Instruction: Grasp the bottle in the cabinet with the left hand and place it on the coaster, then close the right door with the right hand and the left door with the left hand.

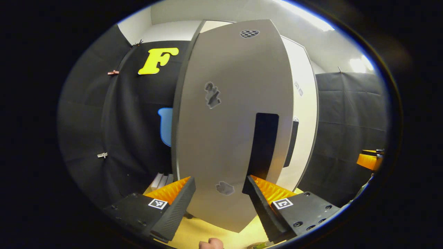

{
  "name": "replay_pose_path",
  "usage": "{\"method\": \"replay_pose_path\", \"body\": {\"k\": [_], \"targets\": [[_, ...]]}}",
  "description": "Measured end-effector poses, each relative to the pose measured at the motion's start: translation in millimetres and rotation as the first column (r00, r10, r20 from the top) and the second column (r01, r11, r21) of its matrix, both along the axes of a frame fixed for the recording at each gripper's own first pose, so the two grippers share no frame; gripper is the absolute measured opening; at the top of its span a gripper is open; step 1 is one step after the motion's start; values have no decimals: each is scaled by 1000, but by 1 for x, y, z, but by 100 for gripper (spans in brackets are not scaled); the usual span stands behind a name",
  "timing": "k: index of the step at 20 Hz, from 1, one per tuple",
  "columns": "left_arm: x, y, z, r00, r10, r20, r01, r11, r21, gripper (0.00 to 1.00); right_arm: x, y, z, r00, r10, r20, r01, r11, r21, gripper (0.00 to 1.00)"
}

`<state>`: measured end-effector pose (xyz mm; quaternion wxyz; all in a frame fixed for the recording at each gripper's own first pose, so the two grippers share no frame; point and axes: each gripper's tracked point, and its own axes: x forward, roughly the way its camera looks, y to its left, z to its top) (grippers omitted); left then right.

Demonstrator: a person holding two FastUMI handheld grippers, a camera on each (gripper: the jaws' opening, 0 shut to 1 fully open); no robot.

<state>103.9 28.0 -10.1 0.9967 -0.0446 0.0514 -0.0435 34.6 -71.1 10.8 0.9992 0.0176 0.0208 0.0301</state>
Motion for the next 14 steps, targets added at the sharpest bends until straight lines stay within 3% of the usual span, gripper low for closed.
{"method": "replay_pose_path", "body": {"k": [14], "targets": [[58,-38,-1,1000,18,4,-18,1000,-12,92,5,-20,-3,1000,27,-2,-27,999,26,97]]}}
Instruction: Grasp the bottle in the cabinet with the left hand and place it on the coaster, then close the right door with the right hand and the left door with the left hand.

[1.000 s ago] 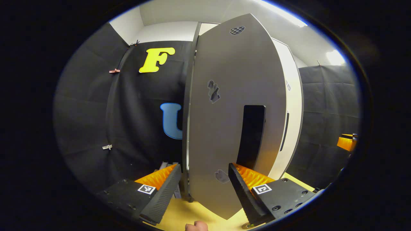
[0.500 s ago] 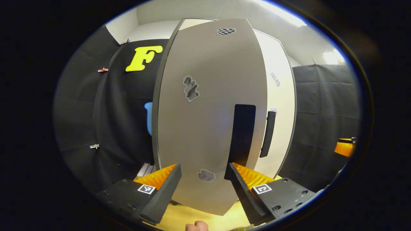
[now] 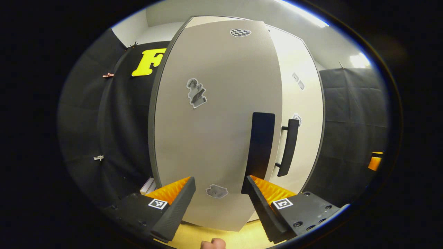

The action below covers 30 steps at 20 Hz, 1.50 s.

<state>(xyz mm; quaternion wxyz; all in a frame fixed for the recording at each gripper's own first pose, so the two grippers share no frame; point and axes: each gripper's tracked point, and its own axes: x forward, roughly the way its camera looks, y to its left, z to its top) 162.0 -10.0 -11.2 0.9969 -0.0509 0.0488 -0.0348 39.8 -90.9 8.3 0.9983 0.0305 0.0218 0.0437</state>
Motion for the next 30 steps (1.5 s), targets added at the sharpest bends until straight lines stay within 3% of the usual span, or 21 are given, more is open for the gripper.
{"method": "replay_pose_path", "body": {"k": [6,14,19,23,30], "targets": [[14,-6,3,1000,12,3,-12,1000,25,94,0,-2,1,1000,10,1,-10,1000,5,98],[-1,-4,11,1000,1,19,-2,999,49,95,-1,11,7,999,27,18,-28,999,15,99],[-36,3,20,999,-5,34,2,997,71,92,-4,23,8,1000,28,14,-28,999,20,100],[-68,17,23,1000,4,31,-6,998,56,95,-9,37,13,999,42,27,-43,999,21,98],[-129,61,49,996,70,58,-75,993,89,95,-17,64,21,997,42,59,-41,999,-19,98]]}}
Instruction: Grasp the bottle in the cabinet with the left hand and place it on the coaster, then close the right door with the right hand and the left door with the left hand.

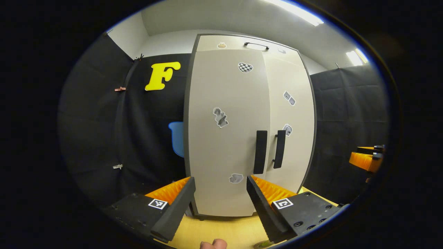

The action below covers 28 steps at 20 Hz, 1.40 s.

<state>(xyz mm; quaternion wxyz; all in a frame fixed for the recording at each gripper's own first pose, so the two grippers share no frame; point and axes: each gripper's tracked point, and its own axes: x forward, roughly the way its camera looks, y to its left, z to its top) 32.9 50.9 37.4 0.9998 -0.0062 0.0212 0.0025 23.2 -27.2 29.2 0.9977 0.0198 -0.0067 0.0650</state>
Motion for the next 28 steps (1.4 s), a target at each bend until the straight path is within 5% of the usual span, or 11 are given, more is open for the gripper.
{"method": "replay_pose_path", "body": {"k": [10,28], "targets": [[-48,23,10,999,41,7,-41,998,44,95,-4,34,14,1000,-3,19,4,1000,-18,98],[-52,27,10,999,29,15,-29,999,34,95,-7,52,18,999,28,34,-27,999,-44,96]]}}
